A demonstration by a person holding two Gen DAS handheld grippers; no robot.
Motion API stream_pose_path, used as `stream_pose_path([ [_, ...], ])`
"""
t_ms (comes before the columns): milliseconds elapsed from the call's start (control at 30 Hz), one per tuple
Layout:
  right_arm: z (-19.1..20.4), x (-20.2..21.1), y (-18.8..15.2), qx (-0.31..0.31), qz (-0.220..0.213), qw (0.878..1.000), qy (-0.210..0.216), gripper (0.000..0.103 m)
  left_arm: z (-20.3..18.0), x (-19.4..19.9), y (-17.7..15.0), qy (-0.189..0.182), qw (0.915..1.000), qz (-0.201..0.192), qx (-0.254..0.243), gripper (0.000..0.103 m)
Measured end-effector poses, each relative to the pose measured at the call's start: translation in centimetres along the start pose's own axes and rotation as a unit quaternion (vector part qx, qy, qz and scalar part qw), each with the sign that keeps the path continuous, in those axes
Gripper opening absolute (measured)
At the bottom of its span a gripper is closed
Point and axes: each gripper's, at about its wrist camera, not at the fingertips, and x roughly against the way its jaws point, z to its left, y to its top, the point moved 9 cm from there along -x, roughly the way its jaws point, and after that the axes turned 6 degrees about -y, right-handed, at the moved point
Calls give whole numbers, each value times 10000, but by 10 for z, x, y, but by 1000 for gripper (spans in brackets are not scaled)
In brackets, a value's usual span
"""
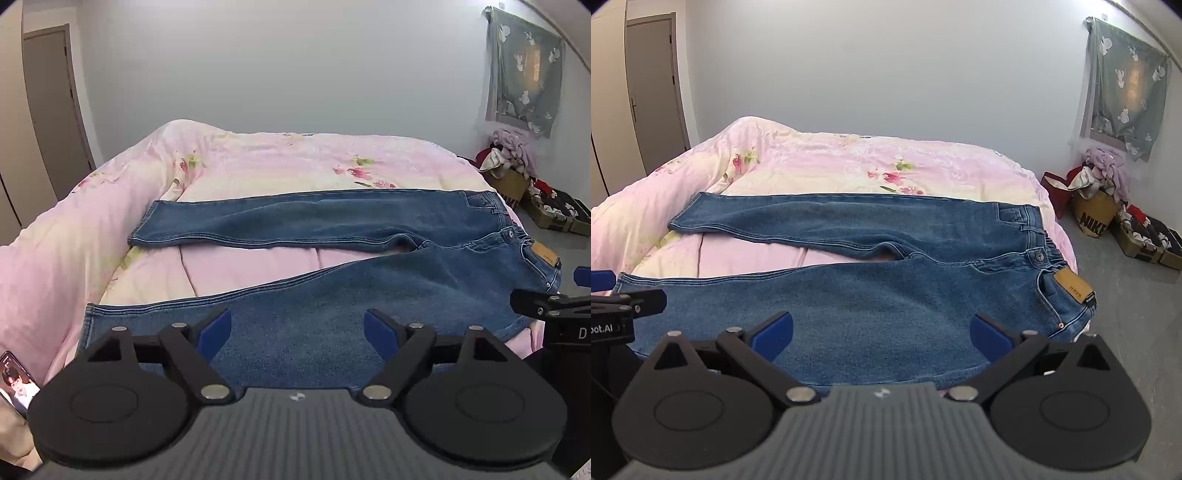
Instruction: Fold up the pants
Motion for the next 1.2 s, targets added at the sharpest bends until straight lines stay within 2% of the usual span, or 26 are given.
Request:
stream_pose_path([
  [167,5,-3,0,23,53,10000,-33,98,2,-4,-5,3,10000,20,-56,96],
  [333,-5,-4,-1,-34,51,10000,-74,98,-1,-2,-4,34,10000,30,-63,96],
  [1200,-7,2,0,-168,85,9997,-184,98,5,-10,-8,30,9996,217,193,96],
])
